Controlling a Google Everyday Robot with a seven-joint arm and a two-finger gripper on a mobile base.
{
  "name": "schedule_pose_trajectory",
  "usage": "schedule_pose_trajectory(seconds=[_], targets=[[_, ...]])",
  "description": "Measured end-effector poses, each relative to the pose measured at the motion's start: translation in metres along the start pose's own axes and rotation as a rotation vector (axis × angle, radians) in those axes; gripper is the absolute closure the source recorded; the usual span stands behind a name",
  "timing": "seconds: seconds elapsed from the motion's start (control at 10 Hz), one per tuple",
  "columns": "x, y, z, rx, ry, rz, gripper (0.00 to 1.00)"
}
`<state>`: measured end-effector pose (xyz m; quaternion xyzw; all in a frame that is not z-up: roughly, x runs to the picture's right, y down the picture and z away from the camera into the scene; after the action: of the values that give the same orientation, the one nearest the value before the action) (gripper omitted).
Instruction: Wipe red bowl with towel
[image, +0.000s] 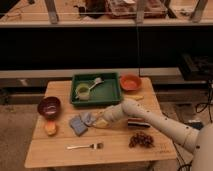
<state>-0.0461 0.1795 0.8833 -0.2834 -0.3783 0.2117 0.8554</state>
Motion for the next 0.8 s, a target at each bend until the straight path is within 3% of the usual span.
schedule_pose_trajectory(seconds=[0.8], targets=[[-0.0024,-0.0009,0.0010,0.005,-0.002,-0.006,1.00]])
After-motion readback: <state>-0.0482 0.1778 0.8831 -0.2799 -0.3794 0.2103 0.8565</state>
